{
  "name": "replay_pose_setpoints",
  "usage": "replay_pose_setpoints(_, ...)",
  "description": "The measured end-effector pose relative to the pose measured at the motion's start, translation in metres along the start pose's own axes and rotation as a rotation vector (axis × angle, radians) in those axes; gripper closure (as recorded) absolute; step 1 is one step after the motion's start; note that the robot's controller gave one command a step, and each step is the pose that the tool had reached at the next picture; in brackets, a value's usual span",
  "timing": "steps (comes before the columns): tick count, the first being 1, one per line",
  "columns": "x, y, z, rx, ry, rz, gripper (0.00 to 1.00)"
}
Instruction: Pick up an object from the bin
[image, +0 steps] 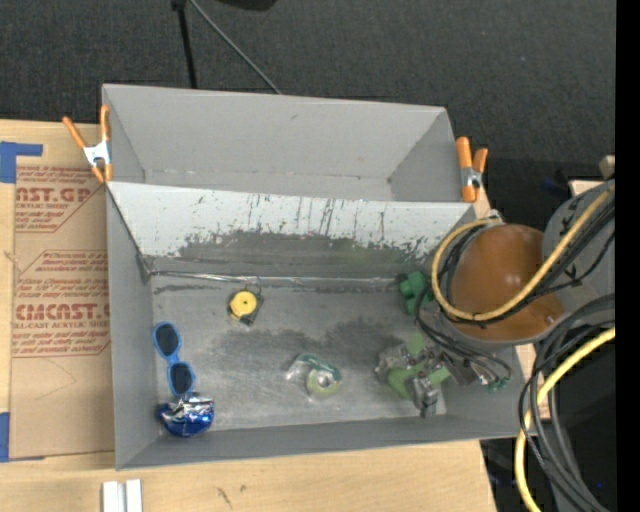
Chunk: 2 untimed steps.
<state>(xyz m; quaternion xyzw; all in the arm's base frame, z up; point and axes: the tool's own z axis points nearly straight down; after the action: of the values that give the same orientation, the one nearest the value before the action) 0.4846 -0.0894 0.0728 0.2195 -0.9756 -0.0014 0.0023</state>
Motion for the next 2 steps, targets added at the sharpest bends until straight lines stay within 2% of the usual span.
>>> replay_pose_setpoints(1, -0.0251, -0.0182, -0.077, 0.009, -0.013, 0.056, 1.0)
replay_pose_setpoints(2, -0.0228, -0.0165, -0.0721, 0.004, -0.006, 0.055, 0.0)
